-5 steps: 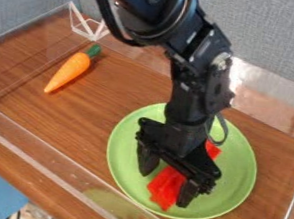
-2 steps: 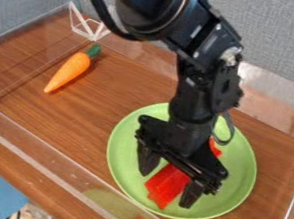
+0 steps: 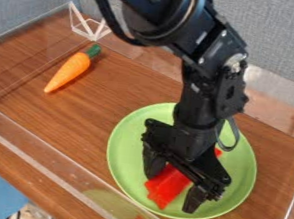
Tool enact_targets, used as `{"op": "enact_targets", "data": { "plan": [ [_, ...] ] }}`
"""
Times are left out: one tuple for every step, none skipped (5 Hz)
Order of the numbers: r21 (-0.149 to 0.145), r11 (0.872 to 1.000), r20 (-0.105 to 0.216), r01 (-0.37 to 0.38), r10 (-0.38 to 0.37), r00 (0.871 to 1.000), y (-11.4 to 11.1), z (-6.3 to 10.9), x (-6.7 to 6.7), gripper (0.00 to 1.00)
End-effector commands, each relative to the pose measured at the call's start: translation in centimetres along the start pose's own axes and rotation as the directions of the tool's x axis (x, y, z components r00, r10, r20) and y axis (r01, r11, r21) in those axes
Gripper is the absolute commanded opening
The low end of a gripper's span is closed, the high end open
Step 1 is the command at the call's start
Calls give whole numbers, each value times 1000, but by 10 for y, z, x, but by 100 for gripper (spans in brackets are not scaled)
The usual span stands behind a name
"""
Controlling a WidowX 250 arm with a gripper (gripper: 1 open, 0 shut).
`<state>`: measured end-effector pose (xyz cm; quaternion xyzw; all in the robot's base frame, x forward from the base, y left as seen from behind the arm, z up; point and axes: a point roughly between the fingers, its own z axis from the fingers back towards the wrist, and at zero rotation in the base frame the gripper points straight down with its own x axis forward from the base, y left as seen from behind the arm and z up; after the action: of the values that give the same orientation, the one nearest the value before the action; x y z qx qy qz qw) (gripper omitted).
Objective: Move the red object from the green plate to the table
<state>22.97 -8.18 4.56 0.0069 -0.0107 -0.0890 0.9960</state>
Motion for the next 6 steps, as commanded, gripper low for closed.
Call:
{"op": "enact_targets", "data": {
  "plan": [
    [-4,1000,40,-12,12,999,7,4,15,100],
    [1,1000,37,-17,17,999,13,-13,4,100],
    [8,999,38,-38,38,999,16,-17,-5,100],
    [31,999,37,-37,36,999,12,6,-5,0],
    [53,994,53,-91,89,995,20,22,-7,0],
    [82,984,81,-159,152,985,40,41,-6,0]
  ]
}}
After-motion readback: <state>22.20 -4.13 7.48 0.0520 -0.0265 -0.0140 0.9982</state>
